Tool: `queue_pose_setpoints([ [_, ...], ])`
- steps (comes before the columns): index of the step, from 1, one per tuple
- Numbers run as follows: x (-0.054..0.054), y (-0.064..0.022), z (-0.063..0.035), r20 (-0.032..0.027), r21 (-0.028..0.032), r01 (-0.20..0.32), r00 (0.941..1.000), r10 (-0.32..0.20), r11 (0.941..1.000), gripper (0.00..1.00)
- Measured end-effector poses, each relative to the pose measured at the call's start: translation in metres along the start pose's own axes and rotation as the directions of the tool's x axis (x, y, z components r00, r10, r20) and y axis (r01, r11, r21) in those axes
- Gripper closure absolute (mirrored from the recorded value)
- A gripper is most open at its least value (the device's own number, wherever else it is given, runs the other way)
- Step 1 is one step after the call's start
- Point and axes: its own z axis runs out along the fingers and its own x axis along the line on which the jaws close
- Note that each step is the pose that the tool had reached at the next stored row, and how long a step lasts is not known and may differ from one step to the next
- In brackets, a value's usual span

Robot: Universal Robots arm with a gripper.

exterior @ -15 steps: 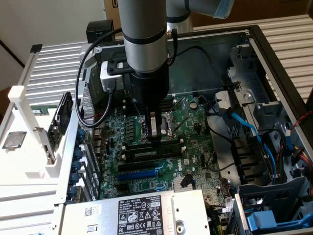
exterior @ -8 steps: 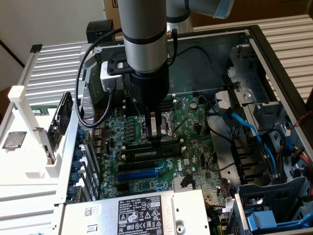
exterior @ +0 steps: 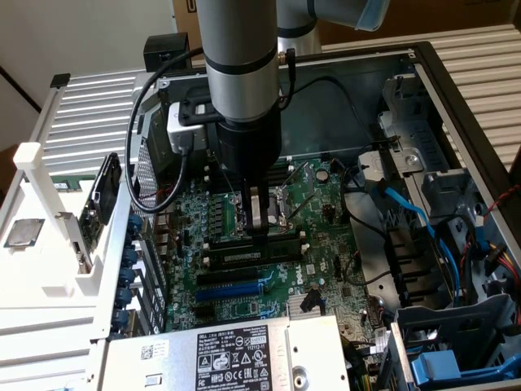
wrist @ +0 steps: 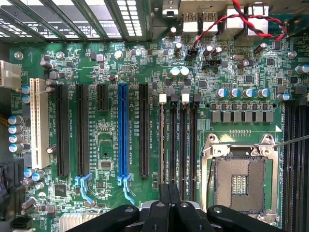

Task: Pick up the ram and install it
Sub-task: 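Press down the ram until it locks into place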

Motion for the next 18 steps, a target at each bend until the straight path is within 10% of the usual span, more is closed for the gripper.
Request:
queue_pose_setpoints([
  [12, 0.0, -0.0001, 0.0, 0.0008, -0.0025, 0.0, 1.0, 0.0, 1.0, 0.9],
  [18, 0.0, -0.0005, -0.0163, -0.0001, -0.007, 0.0, 1.0, 0.0, 1.0, 0.9],
])
